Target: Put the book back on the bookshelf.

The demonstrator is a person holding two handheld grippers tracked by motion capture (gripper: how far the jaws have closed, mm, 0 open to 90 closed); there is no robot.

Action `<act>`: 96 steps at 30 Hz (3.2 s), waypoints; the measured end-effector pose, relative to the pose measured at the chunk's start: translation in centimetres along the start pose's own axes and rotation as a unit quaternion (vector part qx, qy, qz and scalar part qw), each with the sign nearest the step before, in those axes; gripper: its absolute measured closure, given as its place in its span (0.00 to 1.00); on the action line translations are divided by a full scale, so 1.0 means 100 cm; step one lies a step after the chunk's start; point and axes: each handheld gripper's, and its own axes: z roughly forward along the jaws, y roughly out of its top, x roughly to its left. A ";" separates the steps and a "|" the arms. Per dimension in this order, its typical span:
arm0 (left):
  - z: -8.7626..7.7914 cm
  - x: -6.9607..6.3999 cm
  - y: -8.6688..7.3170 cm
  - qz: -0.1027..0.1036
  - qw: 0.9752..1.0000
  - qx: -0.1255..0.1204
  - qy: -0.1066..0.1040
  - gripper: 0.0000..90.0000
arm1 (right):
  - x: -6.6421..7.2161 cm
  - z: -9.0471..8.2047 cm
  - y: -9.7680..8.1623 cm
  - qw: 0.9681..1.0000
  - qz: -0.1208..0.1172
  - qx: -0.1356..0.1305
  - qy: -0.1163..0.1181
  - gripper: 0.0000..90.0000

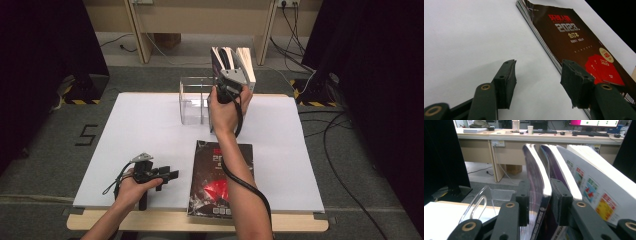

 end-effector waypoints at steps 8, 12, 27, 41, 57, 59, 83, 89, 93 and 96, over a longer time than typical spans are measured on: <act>0.000 -0.001 0.000 0.000 1.000 0.003 0.001 0.50 | -0.012 -0.020 -0.006 1.000 0.015 -0.010 -0.003 0.75; 0.000 -0.001 0.000 0.001 1.000 0.003 -0.001 0.50 | -0.018 -0.028 -0.008 0.999 0.029 -0.012 -0.010 0.74; 0.000 -0.001 0.000 0.000 1.000 -0.001 0.000 0.50 | -0.024 -0.001 -0.001 0.998 0.044 0.029 0.017 0.70; 0.000 0.000 0.001 -0.001 1.000 0.000 0.000 0.50 | -0.012 0.028 0.015 0.996 0.034 0.073 0.030 0.74; 0.001 0.000 0.000 -0.003 1.000 -0.001 -0.002 0.50 | -0.006 0.050 0.023 0.990 0.041 0.131 0.027 0.78; 0.000 0.001 0.000 -0.001 1.000 0.000 -0.003 0.50 | -0.007 0.054 0.024 0.989 0.042 0.143 0.024 0.77; 0.000 0.004 -0.001 -0.003 1.000 0.000 -0.003 0.50 | -0.003 0.051 0.008 0.996 0.022 0.078 -0.024 0.85; -0.002 0.003 -0.001 -0.001 1.000 -0.002 -0.002 0.50 | 0.000 0.048 0.004 0.997 0.011 0.071 -0.035 0.83; -0.001 0.003 -0.002 -0.003 1.000 -0.002 -0.002 0.50 | -0.003 0.043 0.003 0.997 0.001 0.062 -0.035 0.79; 0.000 0.002 -0.002 0.000 1.000 0.001 -0.002 0.50 | -0.005 0.038 0.005 0.998 0.004 0.062 -0.028 0.76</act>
